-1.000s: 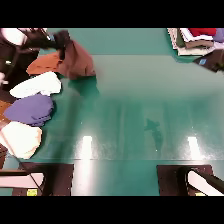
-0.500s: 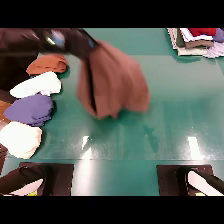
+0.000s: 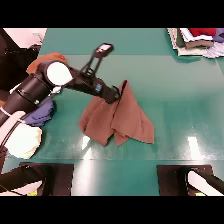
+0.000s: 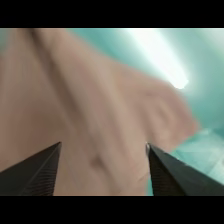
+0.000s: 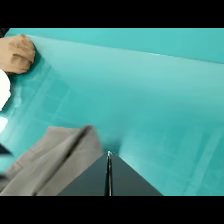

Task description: Fold the shirts.

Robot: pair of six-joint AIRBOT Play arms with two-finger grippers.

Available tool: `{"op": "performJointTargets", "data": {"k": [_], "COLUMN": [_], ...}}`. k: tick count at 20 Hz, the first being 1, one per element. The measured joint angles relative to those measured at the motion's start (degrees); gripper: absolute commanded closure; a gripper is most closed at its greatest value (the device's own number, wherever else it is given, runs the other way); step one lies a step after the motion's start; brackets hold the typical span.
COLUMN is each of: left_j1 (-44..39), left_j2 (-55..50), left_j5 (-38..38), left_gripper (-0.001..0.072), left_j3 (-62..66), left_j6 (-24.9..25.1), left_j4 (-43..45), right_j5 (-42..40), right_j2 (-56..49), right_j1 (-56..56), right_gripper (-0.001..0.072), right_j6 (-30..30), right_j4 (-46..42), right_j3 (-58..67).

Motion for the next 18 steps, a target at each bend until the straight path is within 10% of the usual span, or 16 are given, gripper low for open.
{"op": "performJointTargets", "data": {"k": [8, 18], "left_j1": [21.0, 24.8], "left_j2": [4.5, -7.6], "left_j5": [-9.2, -2.4], "left_gripper": [0.0098, 0.0098], "left_j3": [-7.7, -20.4], "left_j6": [1.9, 7.3], "left_j4": [2.6, -5.6], "right_j5": [3.5, 7.8], "right_j2": [-1.7, -7.4], "right_j1": [0.0, 0.0], "right_gripper": [0.0697, 0.0697], "right_j6": [0.0, 0.2], "right_j4": [-1.5, -1.3], "right_j3": [0.0, 0.0]}}
